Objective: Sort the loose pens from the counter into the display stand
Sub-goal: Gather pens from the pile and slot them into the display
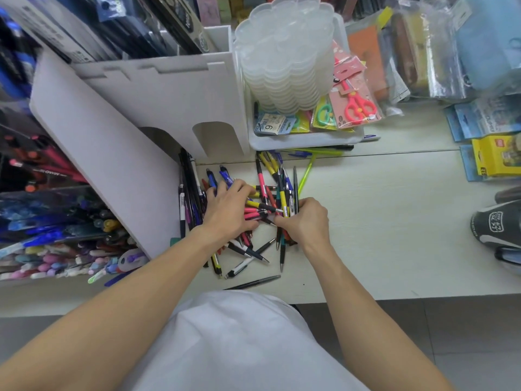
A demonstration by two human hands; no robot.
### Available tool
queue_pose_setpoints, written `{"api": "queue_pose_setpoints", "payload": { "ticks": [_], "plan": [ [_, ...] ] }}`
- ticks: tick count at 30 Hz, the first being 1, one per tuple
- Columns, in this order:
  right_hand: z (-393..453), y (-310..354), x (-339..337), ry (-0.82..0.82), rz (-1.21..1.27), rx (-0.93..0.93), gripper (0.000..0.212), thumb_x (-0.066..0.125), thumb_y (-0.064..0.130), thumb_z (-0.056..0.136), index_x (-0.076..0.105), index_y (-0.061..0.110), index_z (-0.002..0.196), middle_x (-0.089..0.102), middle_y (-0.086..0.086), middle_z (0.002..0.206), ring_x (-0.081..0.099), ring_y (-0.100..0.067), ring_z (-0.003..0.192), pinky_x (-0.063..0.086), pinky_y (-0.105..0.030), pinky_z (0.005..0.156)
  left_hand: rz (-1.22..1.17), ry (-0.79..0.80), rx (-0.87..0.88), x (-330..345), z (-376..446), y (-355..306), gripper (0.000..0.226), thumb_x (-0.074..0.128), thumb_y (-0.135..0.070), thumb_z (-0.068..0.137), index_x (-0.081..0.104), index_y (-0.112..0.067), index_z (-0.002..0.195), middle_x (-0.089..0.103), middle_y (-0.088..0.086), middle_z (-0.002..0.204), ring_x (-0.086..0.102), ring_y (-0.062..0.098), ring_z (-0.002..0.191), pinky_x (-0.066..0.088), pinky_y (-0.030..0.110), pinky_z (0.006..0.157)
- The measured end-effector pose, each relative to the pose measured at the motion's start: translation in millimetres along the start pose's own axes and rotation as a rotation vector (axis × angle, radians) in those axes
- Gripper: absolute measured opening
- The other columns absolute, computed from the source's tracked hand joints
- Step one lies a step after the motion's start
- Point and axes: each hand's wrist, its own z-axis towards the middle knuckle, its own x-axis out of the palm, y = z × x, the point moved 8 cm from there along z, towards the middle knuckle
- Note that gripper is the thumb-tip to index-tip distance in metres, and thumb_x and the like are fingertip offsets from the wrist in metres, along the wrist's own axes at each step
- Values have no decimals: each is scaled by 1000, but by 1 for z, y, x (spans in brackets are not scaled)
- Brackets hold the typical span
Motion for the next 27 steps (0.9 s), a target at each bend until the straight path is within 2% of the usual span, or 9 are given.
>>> {"api": "queue_pose_setpoints", "payload": {
  "ticks": [3,7,13,16,20,22,23,25,27],
  "plan": [
    [-2,4,1,15,-61,6,43,89,34,64,63,10,88,67,-5,80,67,-22,70,61,-40,60,-48,-45,-6,-3,-2,4,57,77,-43,80,55,-26,131,49,-6,131,39,31,127,29,52,110],
    [-4,7,1,3,-87,-27,44,84,31,71,57,6,95,63,-7,87,64,-24,74,51,-34,55,-53,-76,-10,-3,-3,6,49,75,-39,83,61,-26,128,49,-5,133,39,29,125,28,49,109],
    [-13,17,10,-30,-189,-141,45,75,34,87,49,5,110,63,-12,103,63,-32,94,45,-34,70,-217,-185,-53,-9,-6,12,41,81,-28,79,71,-24,119,57,-6,125,42,26,116,29,45,106],
    [-11,20,8,-26,-199,-145,35,71,24,89,50,3,107,60,-11,94,61,-32,88,39,-32,65,-211,-247,-44,-15,-5,17,36,83,-31,77,75,-23,111,58,-2,129,37,26,122,24,45,108],
    [-3,15,5,33,-111,-88,28,69,27,90,60,3,102,63,-9,92,63,-28,82,54,-38,68,-165,-334,14,-28,-5,14,24,77,-37,85,78,-18,99,59,3,138,31,32,140,8,49,119],
    [1,11,6,119,-41,-68,23,66,27,91,62,6,99,68,-11,90,68,-29,78,58,-39,68,-218,-320,37,-31,-4,9,22,68,-33,93,73,-12,91,66,7,126,40,32,137,12,46,118],
    [1,9,8,174,-12,-62,21,64,26,91,61,7,99,68,-11,88,68,-28,75,57,-38,65,-256,-300,43,-30,-4,7,24,63,-31,96,67,-9,87,68,9,114,49,32,127,21,45,115],
    [0,7,11,271,88,-52,13,61,21,92,58,8,93,65,-9,78,64,-25,66,52,-35,60,-356,-275,40,-31,-7,4,29,54,-29,101,54,-6,83,62,10,89,56,27,94,41,40,92],
    [-3,6,9,320,231,-41,8,59,15,93,55,12,87,59,-7,73,59,-22,63,51,-37,62,-498,-221,-32,-32,-9,5,29,47,-32,104,50,-7,89,61,5,87,58,16,82,43,26,70]
  ]
}}
